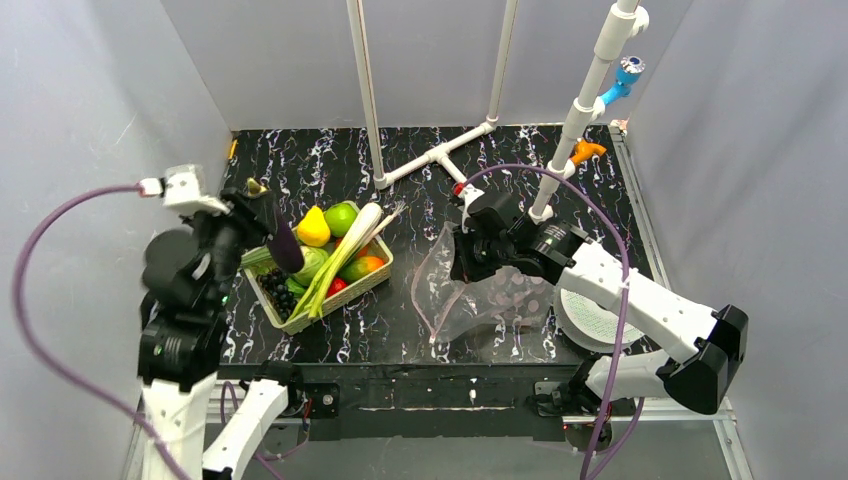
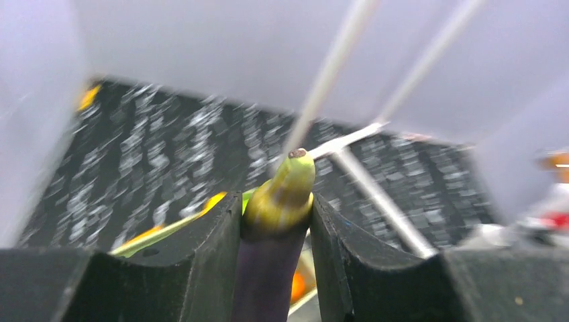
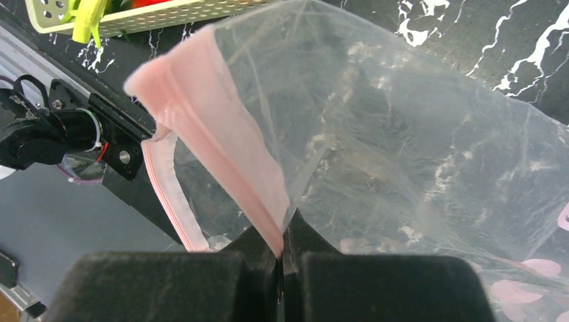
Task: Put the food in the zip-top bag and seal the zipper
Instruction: Pick up the fake vegetable from the bin, then place the fake vegetable in the zipper food storage bag.
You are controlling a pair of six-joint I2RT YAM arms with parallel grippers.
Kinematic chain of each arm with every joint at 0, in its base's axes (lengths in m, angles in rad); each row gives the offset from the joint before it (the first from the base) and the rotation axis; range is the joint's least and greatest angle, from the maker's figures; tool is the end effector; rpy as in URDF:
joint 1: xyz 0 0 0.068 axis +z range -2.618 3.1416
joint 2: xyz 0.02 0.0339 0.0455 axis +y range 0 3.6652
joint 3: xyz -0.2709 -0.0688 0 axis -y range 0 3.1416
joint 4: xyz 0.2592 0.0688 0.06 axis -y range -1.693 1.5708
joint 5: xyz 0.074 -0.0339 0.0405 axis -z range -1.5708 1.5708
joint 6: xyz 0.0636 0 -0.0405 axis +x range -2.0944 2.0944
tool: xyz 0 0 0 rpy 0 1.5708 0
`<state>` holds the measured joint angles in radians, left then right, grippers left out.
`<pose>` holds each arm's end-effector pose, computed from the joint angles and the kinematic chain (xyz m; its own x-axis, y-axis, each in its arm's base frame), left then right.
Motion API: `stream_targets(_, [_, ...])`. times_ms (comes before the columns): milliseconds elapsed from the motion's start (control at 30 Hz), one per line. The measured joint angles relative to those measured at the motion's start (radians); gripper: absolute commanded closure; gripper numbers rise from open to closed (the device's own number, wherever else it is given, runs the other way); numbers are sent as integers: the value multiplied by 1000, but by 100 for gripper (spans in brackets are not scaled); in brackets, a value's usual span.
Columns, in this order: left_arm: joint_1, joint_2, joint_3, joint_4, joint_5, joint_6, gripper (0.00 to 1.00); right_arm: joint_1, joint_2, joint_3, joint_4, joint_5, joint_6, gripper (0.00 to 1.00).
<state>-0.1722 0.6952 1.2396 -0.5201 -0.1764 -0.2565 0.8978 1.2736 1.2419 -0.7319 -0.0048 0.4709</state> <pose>0.1391 -0.0129 0.4759 0.0242 -0.2577 -0.9659 0.0021 0.9662 -0.2577 0.1874 0.2356 0.3291 -0.7399 -0.2003 -0.6422 -0.5032 0.7984 0.3307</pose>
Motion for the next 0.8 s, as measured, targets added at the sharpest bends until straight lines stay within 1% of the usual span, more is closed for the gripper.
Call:
stream_targets(33, [0,-25,12,13,42,-20,100,0,3,0,1,-9,2,99])
stream_targets(100, [-5,-78,16,90,172,-88,100,0,10,0,3,-28,8,99])
stream_targets(167, [-13,-95,-22,216,336,-178,100,0,11,0,14,-53,18,99])
stream_targets(233, [-23,-88,-117,412,499,-304,100,0,11,0,33,-76,28,99])
stream_targets(300, [-34,-59,-245,631,621,-446,100,0,11,0,50,-97,39,99])
stream_targets(400, [-56,11,-394,838,724,-609,100,0,11,0,67,-120,52,99])
stream_targets(433, [-67,27,-420,858,736,-631,100,0,11,0,73,-127,55,99])
stream_targets(533, [-152,32,-463,868,738,-630,100,0,11,0,89,-146,69,99])
stream_targets(600, [-253,10,-465,862,723,-588,100,0,11,0,100,-159,77,99])
stream_targets(700, [-397,-35,-465,851,693,-499,100,0,11,0,114,-180,88,99])
stream_targets(733, [-467,-60,-465,837,660,-427,100,0,11,0,114,-183,92,99])
stream_targets(800, [-509,-63,-462,810,616,-350,100,0,11,0,114,-188,99,99])
